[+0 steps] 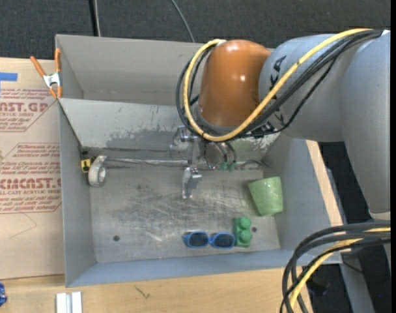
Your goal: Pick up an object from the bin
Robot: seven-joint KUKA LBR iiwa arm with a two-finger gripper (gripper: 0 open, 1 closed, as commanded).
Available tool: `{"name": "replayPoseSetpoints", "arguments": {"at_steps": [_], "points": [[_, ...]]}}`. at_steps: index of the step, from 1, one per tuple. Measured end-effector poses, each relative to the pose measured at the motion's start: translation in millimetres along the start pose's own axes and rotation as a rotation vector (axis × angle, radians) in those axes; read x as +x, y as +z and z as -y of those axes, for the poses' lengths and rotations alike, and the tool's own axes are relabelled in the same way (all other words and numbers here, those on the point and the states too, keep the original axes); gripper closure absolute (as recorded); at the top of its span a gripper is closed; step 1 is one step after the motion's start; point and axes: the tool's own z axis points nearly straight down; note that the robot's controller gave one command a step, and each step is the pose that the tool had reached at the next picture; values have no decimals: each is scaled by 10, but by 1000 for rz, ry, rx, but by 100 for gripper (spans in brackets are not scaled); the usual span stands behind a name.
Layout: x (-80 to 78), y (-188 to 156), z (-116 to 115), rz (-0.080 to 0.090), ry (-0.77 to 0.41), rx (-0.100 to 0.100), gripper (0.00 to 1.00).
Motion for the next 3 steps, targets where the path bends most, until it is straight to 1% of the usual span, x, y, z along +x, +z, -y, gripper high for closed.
{"name": "replayPoseSetpoints", "arguments": {"at_steps": [1, 2, 3], "points": [[866, 882, -129, -11, -276, -4, 0], [457, 703, 346, -8, -346, -1, 0], [675, 899, 355, 5, -407, -5, 0]]}}
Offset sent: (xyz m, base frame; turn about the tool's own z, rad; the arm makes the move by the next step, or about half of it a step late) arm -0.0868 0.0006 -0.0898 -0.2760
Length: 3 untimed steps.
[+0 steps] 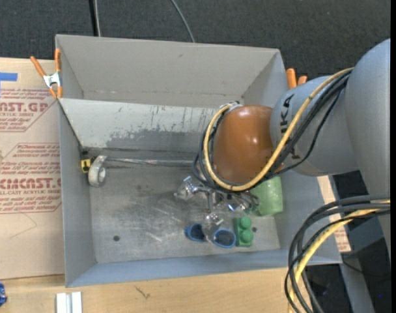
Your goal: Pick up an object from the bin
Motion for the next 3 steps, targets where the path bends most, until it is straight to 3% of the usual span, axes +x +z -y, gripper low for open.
{"name": "replayPoseSetpoints", "arguments": {"at_steps": [1, 2, 3], "points": [[471, -1, 169, 5, -79, 3, 0], [501, 3, 162, -14, -78, -2, 100], [450, -1725, 159, -10, -116, 1, 100]]}}
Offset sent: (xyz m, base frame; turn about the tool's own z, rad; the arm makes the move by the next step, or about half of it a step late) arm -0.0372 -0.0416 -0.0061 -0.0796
